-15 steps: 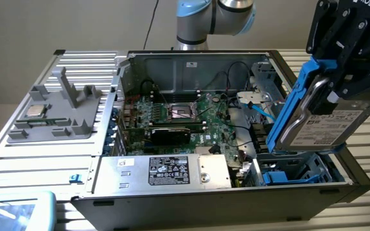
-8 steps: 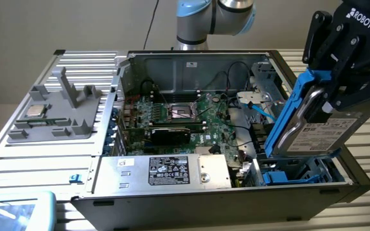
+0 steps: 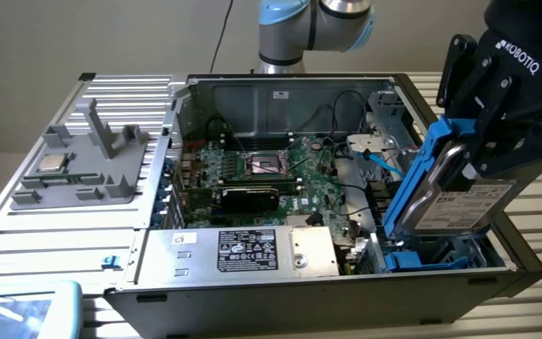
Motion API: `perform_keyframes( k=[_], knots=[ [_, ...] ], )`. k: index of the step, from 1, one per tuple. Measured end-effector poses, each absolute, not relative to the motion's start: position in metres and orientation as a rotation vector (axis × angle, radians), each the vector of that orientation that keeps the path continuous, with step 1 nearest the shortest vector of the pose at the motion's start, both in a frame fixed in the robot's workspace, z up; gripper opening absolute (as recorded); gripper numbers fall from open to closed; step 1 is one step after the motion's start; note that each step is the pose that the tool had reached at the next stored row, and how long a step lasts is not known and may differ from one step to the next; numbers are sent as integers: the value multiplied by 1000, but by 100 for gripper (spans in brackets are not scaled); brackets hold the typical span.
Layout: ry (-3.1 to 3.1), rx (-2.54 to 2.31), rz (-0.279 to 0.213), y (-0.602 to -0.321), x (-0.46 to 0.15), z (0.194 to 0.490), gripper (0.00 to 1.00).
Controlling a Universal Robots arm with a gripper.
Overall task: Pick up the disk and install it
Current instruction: 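Insert the disk into the insertion slot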
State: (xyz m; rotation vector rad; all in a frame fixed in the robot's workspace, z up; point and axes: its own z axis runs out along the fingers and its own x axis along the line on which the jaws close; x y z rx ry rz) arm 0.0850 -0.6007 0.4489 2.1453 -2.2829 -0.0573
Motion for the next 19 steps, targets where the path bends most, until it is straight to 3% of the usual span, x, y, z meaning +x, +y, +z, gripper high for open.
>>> perform_keyframes(
  k=[19],
  knots=[
    [-2286, 2154, -72, -599, 87, 438, 37]
  ],
)
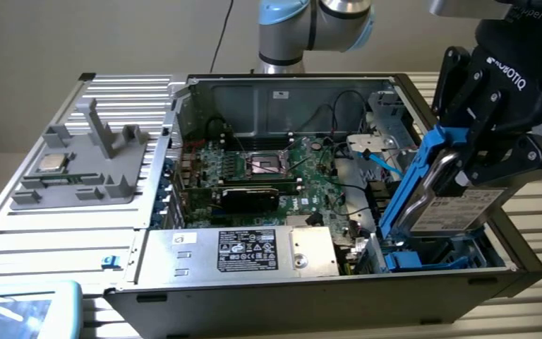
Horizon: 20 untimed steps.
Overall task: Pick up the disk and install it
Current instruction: 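Insert the disk into the insertion slot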
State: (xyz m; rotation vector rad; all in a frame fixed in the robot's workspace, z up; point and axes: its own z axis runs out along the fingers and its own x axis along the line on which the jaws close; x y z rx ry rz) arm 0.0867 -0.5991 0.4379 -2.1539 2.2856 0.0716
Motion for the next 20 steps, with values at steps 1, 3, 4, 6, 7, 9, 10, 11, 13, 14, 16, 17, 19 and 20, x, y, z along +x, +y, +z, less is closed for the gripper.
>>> perform_keyframes(
  k=[1, 3, 4, 6, 7, 9, 10, 11, 13, 14, 16, 17, 19, 20],
  knots=[
    [2285, -2155, 72, -599, 87, 438, 37],
    [2282, -2157, 73, -599, 87, 437, 37],
    [2279, -2158, 75, -599, 87, 437, 37],
    [2272, -2158, 83, -599, 87, 436, 37],
    [2269, -2157, 88, -599, 87, 436, 37],
    [2268, -2157, 94, -600, 87, 436, 37],
    [2268, -2157, 94, -600, 87, 436, 37],
    [2268, -2157, 94, -600, 87, 436, 37],
    [2268, -2158, 95, -600, 87, 435, 37],
    [2268, -2159, 95, -600, 87, 435, 37],
    [2268, -2160, 95, -601, 87, 435, 37],
    [2267, -2160, 96, -602, 88, 435, 37],
    [2266, -2162, 96, -602, 88, 434, 37],
    [2265, -2163, 96, -602, 88, 434, 37]
  ],
)
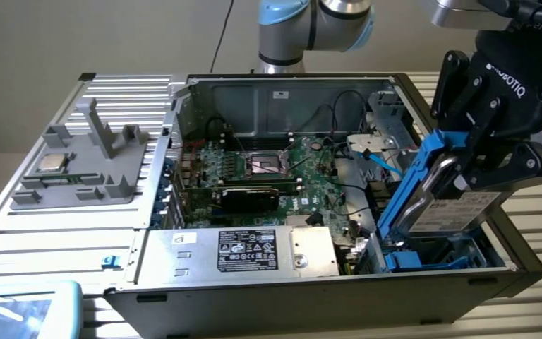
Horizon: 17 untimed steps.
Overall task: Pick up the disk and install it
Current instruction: 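Insert the disk into the insertion slot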
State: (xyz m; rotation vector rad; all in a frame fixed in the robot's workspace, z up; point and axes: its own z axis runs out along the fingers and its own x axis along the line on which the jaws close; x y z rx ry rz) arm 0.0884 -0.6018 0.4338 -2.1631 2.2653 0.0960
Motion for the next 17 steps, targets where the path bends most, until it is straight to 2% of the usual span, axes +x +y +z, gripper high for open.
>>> perform_keyframes(
  k=[17],
  knots=[
    [2244, -2194, 89, -602, 89, 430, 37]
  ],
)
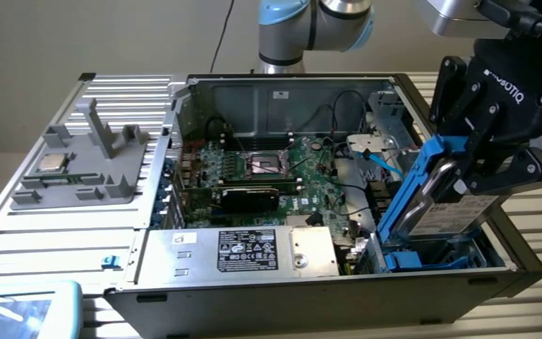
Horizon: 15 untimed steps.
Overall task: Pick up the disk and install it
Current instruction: 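Insert the disk into the insertion slot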
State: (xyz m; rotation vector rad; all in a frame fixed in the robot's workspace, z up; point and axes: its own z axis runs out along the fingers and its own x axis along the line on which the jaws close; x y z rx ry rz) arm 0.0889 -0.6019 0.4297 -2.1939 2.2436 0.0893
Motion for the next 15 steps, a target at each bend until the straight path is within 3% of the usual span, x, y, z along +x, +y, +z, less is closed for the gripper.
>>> perform_keyframes(
  k=[15],
  knots=[
    [2244, -2194, 91, -604, 90, 423, 37]
  ],
)
